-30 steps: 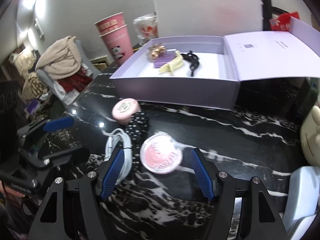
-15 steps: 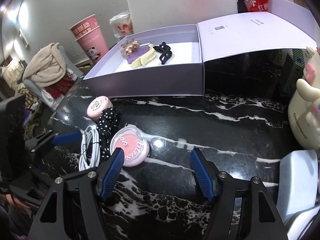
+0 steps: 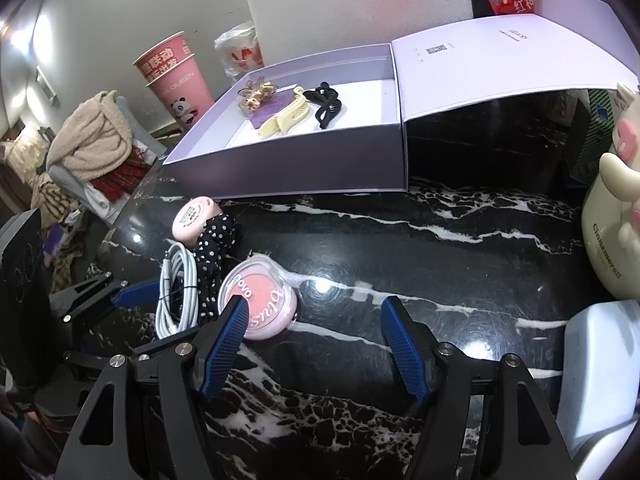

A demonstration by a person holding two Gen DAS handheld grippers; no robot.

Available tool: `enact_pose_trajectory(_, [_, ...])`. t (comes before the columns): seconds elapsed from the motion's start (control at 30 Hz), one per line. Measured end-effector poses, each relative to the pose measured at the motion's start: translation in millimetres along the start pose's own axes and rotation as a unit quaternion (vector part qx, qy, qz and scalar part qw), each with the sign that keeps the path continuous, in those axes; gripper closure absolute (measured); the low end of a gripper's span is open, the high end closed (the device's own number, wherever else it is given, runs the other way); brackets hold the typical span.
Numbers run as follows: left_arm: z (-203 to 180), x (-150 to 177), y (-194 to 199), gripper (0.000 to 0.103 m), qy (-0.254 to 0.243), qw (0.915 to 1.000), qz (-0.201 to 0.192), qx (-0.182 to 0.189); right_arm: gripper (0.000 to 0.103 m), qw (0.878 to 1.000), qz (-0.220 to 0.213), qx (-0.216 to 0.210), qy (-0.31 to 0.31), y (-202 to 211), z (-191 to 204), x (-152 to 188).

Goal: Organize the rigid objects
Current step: 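Grasp white coiled cable with left gripper while right gripper grasps polka-dot scrunchie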

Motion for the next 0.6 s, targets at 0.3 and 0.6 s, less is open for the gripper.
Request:
enact_pose_trajectory(0.3, [13.3, 6.8, 23.0, 0.043, 0.012, 0.9996, -0.011, -0.023, 0.034, 1.0, -0.004, -0.013, 0.028, -2.0, 18.7, -2.7])
enact_pose_trajectory(0.6, [41.8, 16.5, 33.5, 0.043, 0.05, 0.9971, -0.014, -0.055, 0.034, 0.996, -0.002, -0.039, 0.085, -21.9, 54.9, -11.5])
Point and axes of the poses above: each gripper's, at about its wrist camera, not at the fingertips, and y roughly against the way its jaws point, z to its left, x to its underside, the point moved 2 cm from there along -y, roughly the way its jaws point, and after that the axes turned 1 degree about -x, right-handed, at the moved point
